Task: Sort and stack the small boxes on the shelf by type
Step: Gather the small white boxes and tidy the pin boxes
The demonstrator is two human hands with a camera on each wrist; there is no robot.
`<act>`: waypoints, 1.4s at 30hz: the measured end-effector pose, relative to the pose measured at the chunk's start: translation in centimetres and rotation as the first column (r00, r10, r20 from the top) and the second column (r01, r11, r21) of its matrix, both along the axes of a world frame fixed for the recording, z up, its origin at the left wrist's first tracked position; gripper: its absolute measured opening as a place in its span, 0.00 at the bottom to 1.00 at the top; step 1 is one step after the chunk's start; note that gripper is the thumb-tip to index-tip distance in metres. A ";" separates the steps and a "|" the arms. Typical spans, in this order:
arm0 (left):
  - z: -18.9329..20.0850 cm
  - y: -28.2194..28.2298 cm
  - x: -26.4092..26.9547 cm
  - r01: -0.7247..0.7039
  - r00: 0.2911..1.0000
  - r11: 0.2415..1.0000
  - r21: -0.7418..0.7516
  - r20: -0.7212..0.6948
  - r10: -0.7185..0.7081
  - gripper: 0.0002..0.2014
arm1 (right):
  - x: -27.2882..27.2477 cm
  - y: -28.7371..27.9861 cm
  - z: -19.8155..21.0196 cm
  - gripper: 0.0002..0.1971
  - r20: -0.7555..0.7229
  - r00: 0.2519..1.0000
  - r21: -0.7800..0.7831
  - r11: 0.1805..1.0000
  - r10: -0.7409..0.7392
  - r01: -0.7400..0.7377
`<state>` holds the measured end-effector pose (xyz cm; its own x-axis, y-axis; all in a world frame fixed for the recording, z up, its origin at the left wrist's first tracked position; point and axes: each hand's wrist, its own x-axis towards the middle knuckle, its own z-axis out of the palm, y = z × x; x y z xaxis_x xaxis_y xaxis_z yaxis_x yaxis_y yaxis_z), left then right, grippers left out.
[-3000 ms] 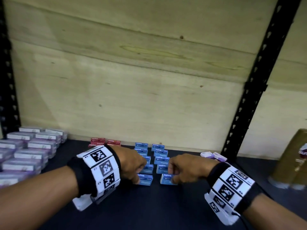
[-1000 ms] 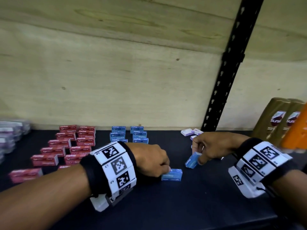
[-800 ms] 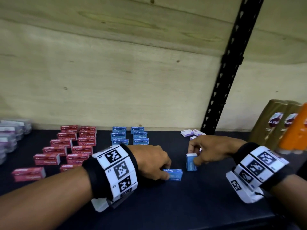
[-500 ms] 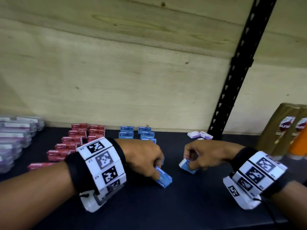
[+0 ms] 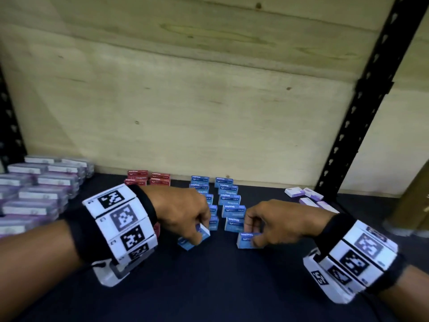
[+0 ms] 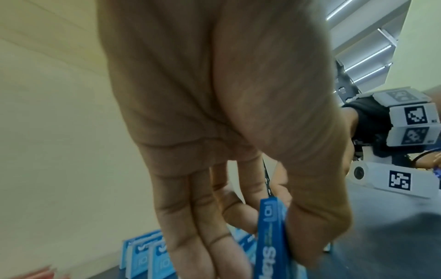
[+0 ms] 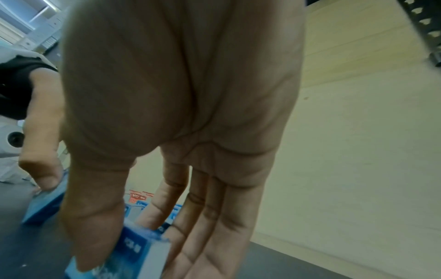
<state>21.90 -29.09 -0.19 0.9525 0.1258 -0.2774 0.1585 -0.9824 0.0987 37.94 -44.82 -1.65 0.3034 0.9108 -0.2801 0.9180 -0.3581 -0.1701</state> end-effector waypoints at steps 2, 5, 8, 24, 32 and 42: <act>-0.6 0.1 0.2 0.026 0.999 1.000 -0.015 0.031 -0.026 0.05 | -0.1 0.0 -0.2 0.08 0.009 1.000 0.017 1.000 0.000 0.000; -1.3 0.1 0.5 0.042 0.999 0.999 -0.023 0.036 -0.041 0.09 | -0.1 -0.4 -0.4 0.10 0.013 1.000 0.026 1.000 -0.006 0.006; -1.6 0.1 0.5 0.039 0.999 0.998 -0.044 0.026 -0.038 0.13 | -0.1 -1.0 -0.3 0.12 0.005 0.999 0.034 0.999 -0.034 0.034; -1.3 0.3 -0.7 -0.031 0.999 0.999 0.041 0.006 0.031 0.12 | -0.5 -1.0 0.6 0.08 -0.005 1.000 -0.021 0.999 -0.028 0.028; -1.1 0.1 -0.5 -0.089 0.995 0.995 0.041 -0.038 0.090 0.16 | 0.0 -1.2 0.7 0.15 -0.034 0.998 -0.047 0.998 -0.050 0.048; 3.6 -0.7 4.6 -0.092 0.995 0.996 -0.018 0.024 0.092 0.14 | 8.8 -2.5 3.2 0.13 -0.205 0.930 -0.013 0.951 -0.304 0.308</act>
<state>26.51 -29.76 3.43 0.9437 0.2085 -0.2570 0.2453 -0.9619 0.1205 46.70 -47.35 1.54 0.5069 0.7884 -0.3485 0.7100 -0.6112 -0.3499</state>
